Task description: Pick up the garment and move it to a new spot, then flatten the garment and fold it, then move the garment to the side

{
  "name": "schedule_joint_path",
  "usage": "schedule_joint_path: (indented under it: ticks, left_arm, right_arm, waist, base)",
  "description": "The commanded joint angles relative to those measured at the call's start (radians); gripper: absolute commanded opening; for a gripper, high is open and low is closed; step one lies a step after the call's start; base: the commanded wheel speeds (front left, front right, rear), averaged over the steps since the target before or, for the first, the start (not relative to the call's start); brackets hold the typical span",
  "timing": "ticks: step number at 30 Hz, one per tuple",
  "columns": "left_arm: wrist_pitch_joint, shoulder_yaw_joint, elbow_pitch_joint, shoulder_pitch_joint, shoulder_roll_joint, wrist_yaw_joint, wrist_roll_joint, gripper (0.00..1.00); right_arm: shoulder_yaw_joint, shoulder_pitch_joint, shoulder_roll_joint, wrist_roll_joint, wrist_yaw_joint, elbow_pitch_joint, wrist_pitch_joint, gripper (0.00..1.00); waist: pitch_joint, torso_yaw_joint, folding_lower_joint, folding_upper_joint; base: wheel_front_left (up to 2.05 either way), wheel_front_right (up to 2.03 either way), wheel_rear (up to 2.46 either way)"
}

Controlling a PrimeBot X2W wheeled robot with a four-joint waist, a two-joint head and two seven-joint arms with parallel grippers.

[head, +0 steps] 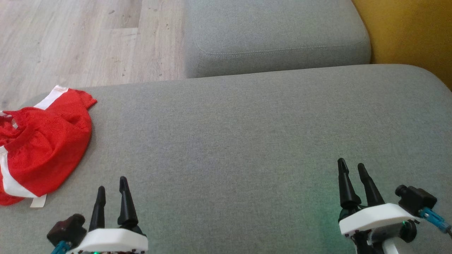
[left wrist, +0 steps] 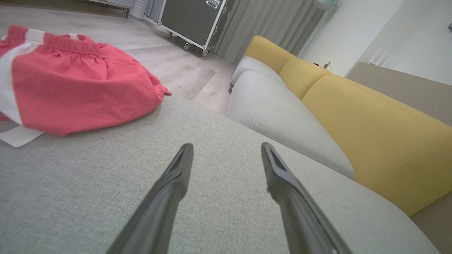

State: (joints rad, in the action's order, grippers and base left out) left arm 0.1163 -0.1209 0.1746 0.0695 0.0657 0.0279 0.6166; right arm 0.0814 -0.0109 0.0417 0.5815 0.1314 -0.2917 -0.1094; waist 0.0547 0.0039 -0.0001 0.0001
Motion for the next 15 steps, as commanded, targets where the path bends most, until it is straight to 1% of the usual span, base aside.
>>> schedule_joint_path:
  ticks: [1,10,15]
  left_arm:
    - [0.015,0.012,-0.041,-0.022,0.016,0.008,-0.039,1.0]
    - [0.042,-0.004,-0.034,-0.015,0.017,0.031,-0.147,1.0]
    - [0.056,-0.005,-0.026,-0.013,0.013,0.044,-0.199,1.0]
  right_arm:
    - [0.02,0.048,0.006,-0.041,0.0,0.035,-0.022,1.0]
    - [0.029,0.05,0.007,-0.157,-0.001,0.021,-0.048,1.0]
    - [0.027,0.05,0.007,-0.201,-0.001,0.009,-0.063,1.0]
  waist:
    - [0.0,0.001,0.0001,-0.0001]
    - [0.001,0.0,0.0001,-0.0001]
    - [0.0,0.0,0.0001,-0.0001]
  base:
    - [0.0,0.0,0.0]
    - [0.0,0.0,0.0]
    - [0.0,0.0,0.0]
